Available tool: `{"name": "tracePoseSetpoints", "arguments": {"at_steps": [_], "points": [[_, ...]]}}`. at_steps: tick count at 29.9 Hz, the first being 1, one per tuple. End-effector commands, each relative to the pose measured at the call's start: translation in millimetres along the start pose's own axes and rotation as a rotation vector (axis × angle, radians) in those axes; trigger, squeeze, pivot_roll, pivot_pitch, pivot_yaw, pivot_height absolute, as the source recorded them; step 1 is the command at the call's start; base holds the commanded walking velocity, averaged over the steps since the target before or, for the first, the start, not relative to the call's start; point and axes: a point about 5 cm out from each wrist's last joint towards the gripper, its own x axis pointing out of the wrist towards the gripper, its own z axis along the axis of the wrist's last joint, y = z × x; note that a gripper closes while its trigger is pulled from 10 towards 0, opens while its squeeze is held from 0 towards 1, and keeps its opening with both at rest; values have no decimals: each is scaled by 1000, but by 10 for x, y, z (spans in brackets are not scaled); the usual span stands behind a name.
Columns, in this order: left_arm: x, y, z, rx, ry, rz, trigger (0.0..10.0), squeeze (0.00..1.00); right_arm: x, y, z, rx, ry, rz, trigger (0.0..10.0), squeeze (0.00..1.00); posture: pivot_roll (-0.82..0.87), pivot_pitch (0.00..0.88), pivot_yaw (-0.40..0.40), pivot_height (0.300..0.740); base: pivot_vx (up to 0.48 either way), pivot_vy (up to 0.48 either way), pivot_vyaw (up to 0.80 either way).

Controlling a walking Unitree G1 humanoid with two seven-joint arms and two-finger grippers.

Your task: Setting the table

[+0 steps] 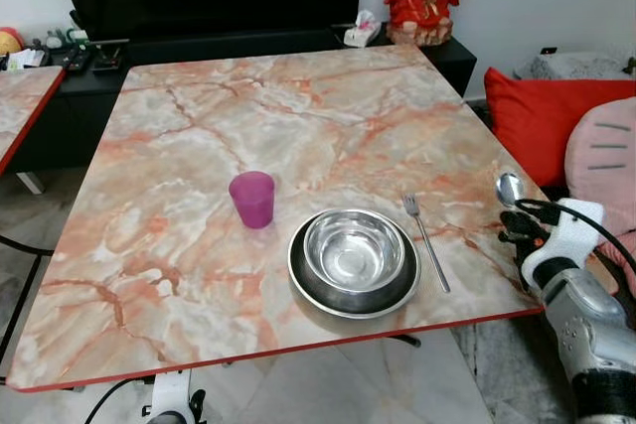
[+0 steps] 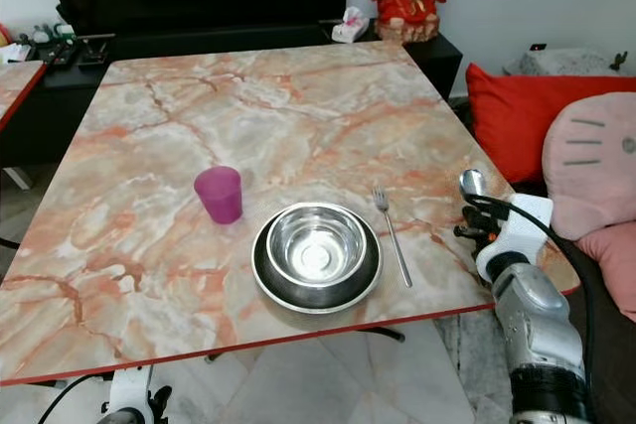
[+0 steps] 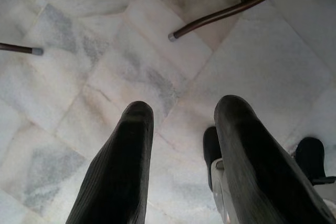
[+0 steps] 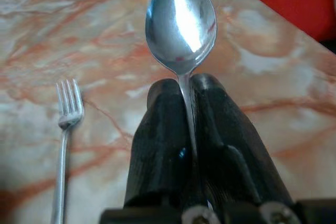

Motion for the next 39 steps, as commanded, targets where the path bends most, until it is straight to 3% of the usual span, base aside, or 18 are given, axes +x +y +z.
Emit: {"name": "tracePoseSetpoints", "arguments": {"at_steps": [1, 12, 14, 19, 39], "points": [[-3, -4, -30, -8, 19, 1, 10000, 0, 81, 40, 23, -23, -1, 22, 10000, 0, -45, 52, 3, 740, 0, 0, 0], [0, -3, -15, -7, 15, 2, 10000, 0, 324, 284, 70, -109, 5, 102, 10000, 0, -30, 72, 4, 740, 0, 0, 0], [1, -2, -12, -6, 14, 2, 10000, 0, 377, 375, 48, -174, 22, 116, 10000, 0, -24, 79, 4, 740, 0, 0, 0], [2, -2, -8, -6, 13, 2, 10000, 0, 391, 400, -20, -255, 55, 110, 10000, 0, -26, 83, 4, 740, 0, 0, 0], [4, -23, -5, -4, 13, -1, 10000, 0, 366, 375, -198, -233, 93, 45, 10000, 0, -21, 86, 3, 740, 0, 0, 0]]}}
